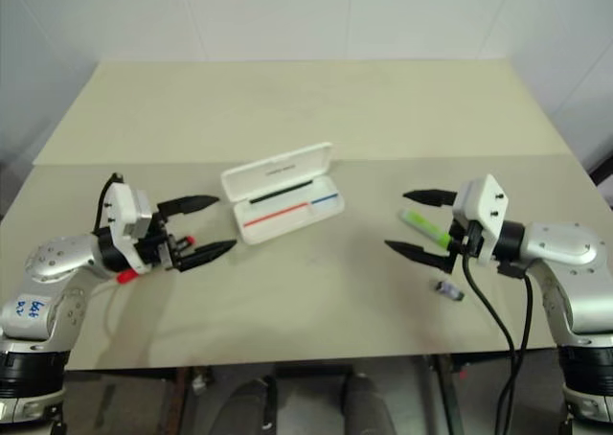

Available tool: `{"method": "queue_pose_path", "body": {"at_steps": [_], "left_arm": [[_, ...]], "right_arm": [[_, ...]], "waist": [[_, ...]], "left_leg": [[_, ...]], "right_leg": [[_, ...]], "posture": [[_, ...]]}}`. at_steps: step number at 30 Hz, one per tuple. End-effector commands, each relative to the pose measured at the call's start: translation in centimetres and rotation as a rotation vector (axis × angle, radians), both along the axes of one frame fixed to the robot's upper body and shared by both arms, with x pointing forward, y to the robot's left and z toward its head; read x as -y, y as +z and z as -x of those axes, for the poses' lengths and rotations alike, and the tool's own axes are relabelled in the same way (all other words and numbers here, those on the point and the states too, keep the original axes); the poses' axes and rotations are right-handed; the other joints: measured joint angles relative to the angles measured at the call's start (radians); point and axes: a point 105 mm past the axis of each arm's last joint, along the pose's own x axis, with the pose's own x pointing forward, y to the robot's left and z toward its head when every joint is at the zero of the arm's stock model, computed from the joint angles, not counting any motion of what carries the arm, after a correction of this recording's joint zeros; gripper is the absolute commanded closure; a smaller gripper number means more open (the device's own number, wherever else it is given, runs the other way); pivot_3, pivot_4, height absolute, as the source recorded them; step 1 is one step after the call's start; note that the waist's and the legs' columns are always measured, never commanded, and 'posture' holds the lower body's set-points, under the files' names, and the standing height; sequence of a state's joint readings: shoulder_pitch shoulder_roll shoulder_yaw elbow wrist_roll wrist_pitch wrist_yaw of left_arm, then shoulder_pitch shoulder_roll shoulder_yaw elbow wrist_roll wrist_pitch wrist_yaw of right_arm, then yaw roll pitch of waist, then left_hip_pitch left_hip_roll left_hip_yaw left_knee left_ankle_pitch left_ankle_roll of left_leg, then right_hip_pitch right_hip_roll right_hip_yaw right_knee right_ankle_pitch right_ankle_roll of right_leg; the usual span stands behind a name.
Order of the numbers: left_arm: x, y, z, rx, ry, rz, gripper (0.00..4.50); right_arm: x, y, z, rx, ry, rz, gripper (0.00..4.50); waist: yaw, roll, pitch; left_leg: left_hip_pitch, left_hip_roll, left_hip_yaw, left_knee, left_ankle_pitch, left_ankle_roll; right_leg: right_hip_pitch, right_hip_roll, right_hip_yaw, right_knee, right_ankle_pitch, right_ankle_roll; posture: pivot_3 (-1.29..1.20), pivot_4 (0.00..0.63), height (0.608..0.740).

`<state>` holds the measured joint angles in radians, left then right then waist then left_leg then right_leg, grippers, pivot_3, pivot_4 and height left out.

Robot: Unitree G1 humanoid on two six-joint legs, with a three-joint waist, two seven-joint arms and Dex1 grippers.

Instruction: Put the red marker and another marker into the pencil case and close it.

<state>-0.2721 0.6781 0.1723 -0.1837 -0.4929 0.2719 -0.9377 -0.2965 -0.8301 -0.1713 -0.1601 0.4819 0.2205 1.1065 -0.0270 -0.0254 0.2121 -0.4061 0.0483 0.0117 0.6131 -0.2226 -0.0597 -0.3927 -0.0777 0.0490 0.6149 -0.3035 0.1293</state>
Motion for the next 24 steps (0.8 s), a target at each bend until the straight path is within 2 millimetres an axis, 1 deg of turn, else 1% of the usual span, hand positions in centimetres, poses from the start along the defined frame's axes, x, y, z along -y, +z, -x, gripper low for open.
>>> {"method": "queue_pose_path", "body": {"at_steps": [1,4,7,11,12,17,20,22,24], "left_arm": [[0.6,1.2,-0.1,0.059,-0.018,-0.007,0.02],[0.7,1.2,-0.2,0.06,-0.026,-0.016,0.02],[0.4,0.9,-0.5,0.056,-0.006,-0.027,0.02],[0.5,0.5,-0.7,0.043,0.01,-0.05,0.02],[0.5,0.3,-0.8,0.038,0.015,-0.055,0.02],[-0.4,-1.7,-1.6,-0.011,0.111,-0.078,0.02],[-0.2,-1.9,-2.0,-0.019,0.112,-0.074,0.02],[-0.1,-2.4,-2.3,-0.023,0.101,-0.103,0.02],[-0.1,-2.6,-2.6,-0.029,0.103,-0.11,0.43]], "right_arm": [[-0.1,1.0,0.1,0.061,0.004,-0.006,0.0],[-0.5,0.5,0.0,0.061,0.013,-0.015,0.0],[-0.9,0.0,0.2,0.056,0.015,-0.03,0.0],[-1.7,0.4,0.3,0.058,0.041,-0.057,0.0],[-2.0,0.6,0.4,0.058,0.052,-0.069,0.0],[-5.2,1.0,1.8,0.057,0.157,-0.126,0.0],[-6.3,1.0,2.4,0.042,0.205,-0.131,0.0],[-6.6,0.6,2.6,0.028,0.224,-0.126,0.0],[-6.5,0.4,2.6,0.023,0.222,-0.125,0.0]], "waist": [[0.0,0.0,0.0],[-0.001,0.0,0.0],[-0.001,0.0,0.0],[-0.001,0.0,0.0],[-0.001,0.0,0.0],[-0.002,0.0,0.0],[-0.001,0.0,0.0],[0.002,-0.001,0.0],[0.001,-0.001,0.0]], "left_leg": [[0.0,0.0,0.0,0.0,0.0,0.0],[0.0,0.0,0.0,0.001,0.0,0.0],[0.001,0.0,0.001,0.001,0.0,0.0],[0.001,0.0,0.001,0.001,0.0,0.0],[0.001,0.0,0.001,0.001,0.0,0.0],[0.001,0.0,0.001,0.001,0.0,0.0],[0.001,0.0,0.001,0.001,0.0,0.0],[0.001,0.0,0.001,0.001,0.0,0.0],[0.001,0.0,0.001,0.001,0.0,0.0]], "right_leg": [[0.0,0.0,0.0,0.0,0.0,0.0],[0.0,0.0,0.0,0.001,0.0,0.0],[0.0,0.001,0.001,0.002,0.0,0.0],[-0.001,0.001,0.002,0.003,0.0,0.0],[-0.001,0.001,0.002,0.003,0.0,0.0],[-0.001,0.001,0.002,0.004,0.0,0.0],[-0.001,0.001,0.002,0.004,0.0,0.0],[-0.001,0.001,0.002,0.004,0.0,0.0],[-0.001,0.001,0.002,0.004,0.0,0.0]], "posture": [[0.0,0.15,0.74],[0.0,0.15,0.74],[0.0,0.15,0.74],[0.0,0.15,0.74],[0.0,0.15,0.74],[0.0,0.15,0.74],[0.0,0.15,0.74],[0.0,0.15,0.74],[0.0,0.15,0.74]]}}
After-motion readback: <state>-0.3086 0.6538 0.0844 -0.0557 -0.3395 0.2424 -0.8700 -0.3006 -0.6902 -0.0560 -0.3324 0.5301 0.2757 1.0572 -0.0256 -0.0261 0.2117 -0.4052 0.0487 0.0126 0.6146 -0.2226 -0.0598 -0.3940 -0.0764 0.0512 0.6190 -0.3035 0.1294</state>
